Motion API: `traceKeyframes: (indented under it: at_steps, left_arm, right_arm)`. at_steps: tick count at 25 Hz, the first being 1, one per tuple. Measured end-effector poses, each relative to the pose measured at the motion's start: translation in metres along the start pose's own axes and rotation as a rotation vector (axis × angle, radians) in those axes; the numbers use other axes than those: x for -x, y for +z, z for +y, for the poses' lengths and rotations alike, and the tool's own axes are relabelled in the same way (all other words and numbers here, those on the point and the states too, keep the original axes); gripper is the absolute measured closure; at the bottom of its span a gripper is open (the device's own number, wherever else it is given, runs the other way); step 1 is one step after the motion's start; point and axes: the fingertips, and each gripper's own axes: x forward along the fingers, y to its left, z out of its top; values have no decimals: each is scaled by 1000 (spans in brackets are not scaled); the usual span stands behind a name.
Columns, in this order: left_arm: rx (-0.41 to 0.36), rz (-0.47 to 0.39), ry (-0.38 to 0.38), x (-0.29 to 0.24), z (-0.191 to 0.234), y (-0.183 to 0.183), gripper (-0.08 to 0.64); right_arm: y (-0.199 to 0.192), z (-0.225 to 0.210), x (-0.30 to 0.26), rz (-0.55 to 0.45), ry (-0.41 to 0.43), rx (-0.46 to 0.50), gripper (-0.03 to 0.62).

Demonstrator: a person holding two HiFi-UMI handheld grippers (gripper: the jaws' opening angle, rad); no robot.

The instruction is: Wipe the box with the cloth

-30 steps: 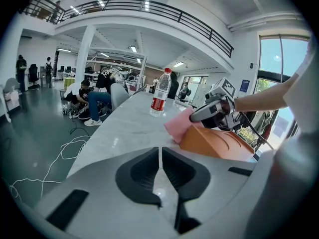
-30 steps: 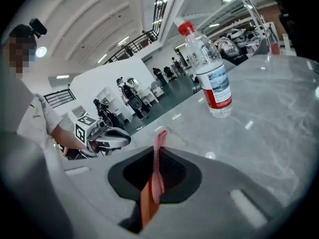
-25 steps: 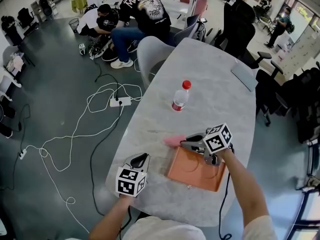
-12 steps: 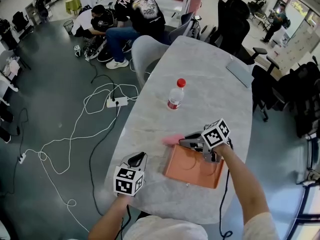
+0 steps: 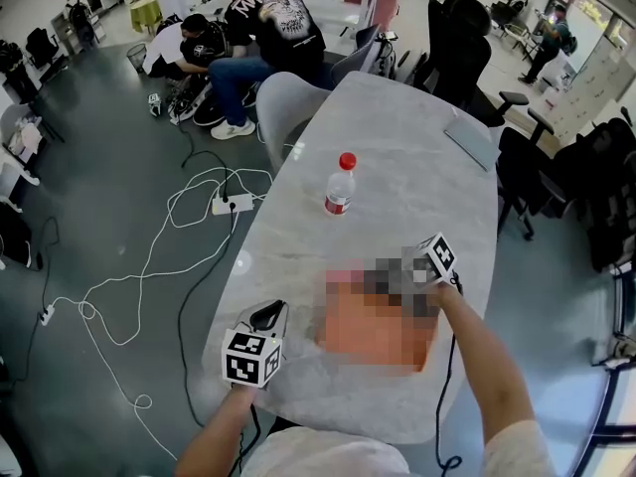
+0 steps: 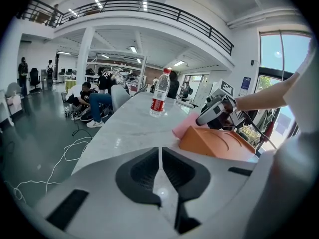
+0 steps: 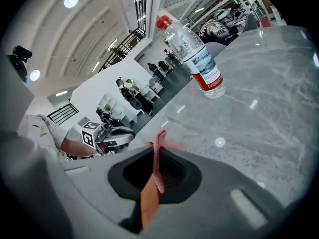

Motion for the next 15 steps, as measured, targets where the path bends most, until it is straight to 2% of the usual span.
traceKeyframes:
  at_steps: [9, 15]
  left_arm:
    - [-10, -10, 16, 2, -23, -2, 534]
    - [-13, -16, 20, 3, -36, -3, 534]
  right_arm:
    - [-18, -3, 22, 1, -16, 12, 577]
    - [-39, -7, 38, 53, -35, 16, 577]
